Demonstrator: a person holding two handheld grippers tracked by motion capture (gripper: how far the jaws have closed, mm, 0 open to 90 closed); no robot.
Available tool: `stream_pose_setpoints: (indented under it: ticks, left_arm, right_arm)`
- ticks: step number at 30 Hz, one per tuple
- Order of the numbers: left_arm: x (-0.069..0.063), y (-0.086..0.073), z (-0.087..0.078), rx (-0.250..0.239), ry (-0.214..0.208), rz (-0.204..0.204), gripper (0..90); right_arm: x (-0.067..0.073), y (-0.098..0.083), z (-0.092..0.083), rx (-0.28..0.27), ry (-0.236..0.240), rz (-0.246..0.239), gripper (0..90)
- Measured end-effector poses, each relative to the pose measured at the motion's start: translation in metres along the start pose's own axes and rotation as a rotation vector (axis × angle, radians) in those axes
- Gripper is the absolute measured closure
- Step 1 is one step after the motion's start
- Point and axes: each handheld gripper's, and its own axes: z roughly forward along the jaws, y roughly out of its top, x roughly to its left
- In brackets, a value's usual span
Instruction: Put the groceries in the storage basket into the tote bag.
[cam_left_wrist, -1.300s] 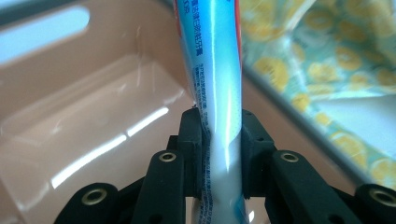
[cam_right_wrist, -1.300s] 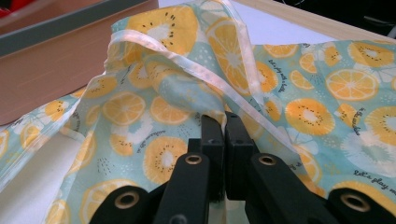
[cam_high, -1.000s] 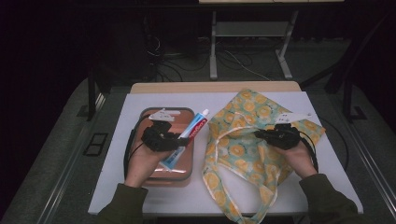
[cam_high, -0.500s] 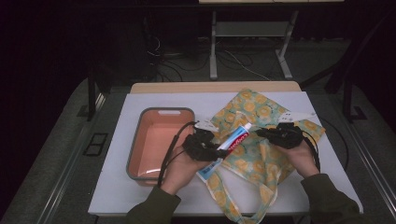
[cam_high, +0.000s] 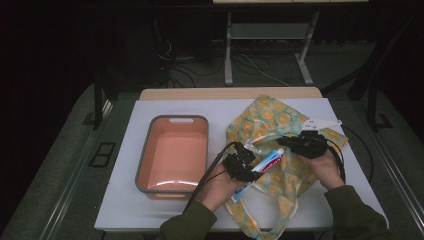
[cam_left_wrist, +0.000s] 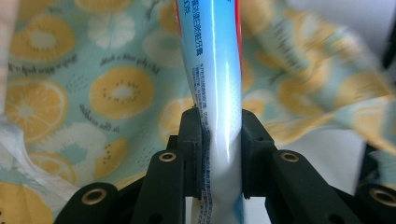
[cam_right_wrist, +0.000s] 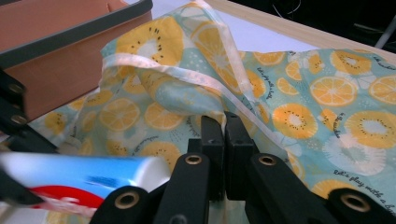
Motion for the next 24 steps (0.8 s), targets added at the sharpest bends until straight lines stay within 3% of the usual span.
stream_pose_setpoints:
  ticks: [5, 9, 11, 14, 18, 19, 24]
  left_arm:
    - [0.007, 0.001, 0.017, 0.029, 0.025, -0.018, 73.0]
    - [0.015, 0.006, 0.028, 0.016, 0.018, -0.043, 72.1]
    - [0.017, 0.005, 0.033, 0.013, 0.02, -0.037, 70.6]
    - [0.016, 0.002, 0.03, -0.031, 0.041, -0.024, 59.8]
    - [0.012, -0.003, 0.023, -0.019, 0.093, -0.011, 41.5]
    - [0.011, -0.007, 0.021, -0.024, 0.11, -0.01, 39.3]
    - [-0.001, -0.017, 0.011, -0.057, 0.108, -0.022, 35.4]
  right_arm:
    - [0.0, 0.0, 0.0, 0.0, 0.0, 0.001, 88.1]
    - [0.0, 0.0, 0.001, 0.003, 0.002, -0.003, 88.1]
    - [0.001, 0.0, 0.001, 0.005, 0.002, -0.004, 88.1]
    - [0.001, -0.001, 0.001, 0.006, 0.003, -0.004, 88.1]
    - [0.002, -0.001, 0.001, 0.01, 0.002, -0.007, 88.1]
    - [0.002, -0.001, 0.001, 0.01, 0.003, -0.008, 88.1]
    - [0.002, -0.001, 0.002, 0.012, 0.001, -0.008, 88.1]
